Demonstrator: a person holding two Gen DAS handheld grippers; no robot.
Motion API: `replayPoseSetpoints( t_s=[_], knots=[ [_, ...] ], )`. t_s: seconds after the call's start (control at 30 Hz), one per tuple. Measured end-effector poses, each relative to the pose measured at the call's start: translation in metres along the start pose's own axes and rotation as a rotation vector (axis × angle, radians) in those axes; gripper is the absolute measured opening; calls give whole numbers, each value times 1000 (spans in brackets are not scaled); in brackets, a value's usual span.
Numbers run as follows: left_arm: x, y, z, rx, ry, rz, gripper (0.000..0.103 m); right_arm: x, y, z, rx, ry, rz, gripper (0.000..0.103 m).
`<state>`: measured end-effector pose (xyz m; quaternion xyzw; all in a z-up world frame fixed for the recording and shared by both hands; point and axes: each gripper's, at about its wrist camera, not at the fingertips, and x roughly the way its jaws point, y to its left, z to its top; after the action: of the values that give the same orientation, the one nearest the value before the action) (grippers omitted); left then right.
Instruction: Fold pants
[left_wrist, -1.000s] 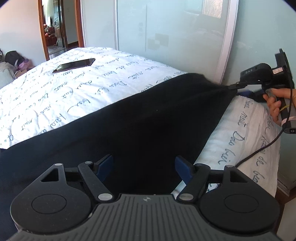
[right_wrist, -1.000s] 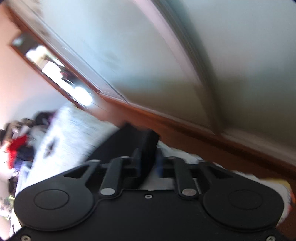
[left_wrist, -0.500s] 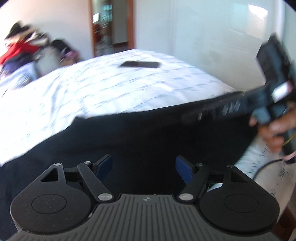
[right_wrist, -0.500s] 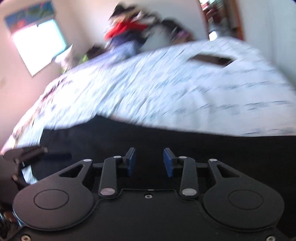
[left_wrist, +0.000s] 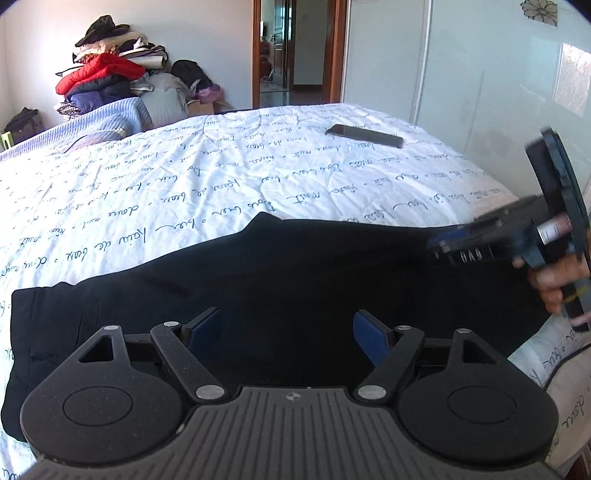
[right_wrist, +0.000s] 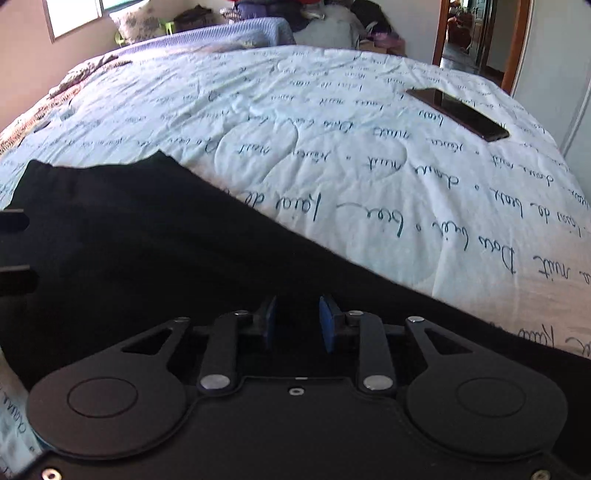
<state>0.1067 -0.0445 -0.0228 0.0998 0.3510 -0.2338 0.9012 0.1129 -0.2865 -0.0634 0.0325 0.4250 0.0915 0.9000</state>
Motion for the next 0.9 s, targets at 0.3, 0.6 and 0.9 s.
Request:
replayPoseSetpoints(
  t_s=[0.3, 0.6, 0.9],
  knots=[
    [-8, 29, -11, -34, 48, 109, 84, 21, 97, 49, -183, -63, 183, 26],
    [-29, 58, -20, -84, 52, 151, 84, 68, 104, 88, -105, -77, 124, 30],
    [-23, 64, -20, -92, 71, 182, 84, 55, 132, 42, -364, -36, 57, 40]
  ],
)
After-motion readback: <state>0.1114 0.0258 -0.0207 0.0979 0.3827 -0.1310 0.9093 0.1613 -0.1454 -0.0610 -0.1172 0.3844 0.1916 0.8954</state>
